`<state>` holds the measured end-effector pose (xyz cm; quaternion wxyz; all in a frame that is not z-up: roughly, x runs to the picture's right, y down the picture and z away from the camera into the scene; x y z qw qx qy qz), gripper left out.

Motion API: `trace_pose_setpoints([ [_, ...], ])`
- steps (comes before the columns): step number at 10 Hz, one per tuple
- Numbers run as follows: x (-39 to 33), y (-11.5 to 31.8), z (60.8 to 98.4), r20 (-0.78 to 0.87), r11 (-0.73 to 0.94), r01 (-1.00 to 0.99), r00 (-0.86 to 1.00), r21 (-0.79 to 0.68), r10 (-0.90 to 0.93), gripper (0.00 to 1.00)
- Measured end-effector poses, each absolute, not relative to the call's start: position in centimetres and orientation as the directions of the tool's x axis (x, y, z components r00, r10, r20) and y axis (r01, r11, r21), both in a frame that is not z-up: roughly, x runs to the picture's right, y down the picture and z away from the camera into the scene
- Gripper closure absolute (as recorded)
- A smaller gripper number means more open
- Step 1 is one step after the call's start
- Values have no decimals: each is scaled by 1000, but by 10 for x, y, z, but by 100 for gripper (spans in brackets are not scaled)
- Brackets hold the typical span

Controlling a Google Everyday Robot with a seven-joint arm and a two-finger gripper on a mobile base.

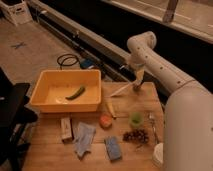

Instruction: Place brush in metal cup

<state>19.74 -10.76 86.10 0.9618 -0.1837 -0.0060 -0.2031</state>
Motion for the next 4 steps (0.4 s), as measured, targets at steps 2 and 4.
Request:
trace_pose_setpoints([
  [2,198,-112,847,64,856,394,916,-335,-396,20],
  [4,195,-112,847,65,855,397,914,-333,-400,20],
])
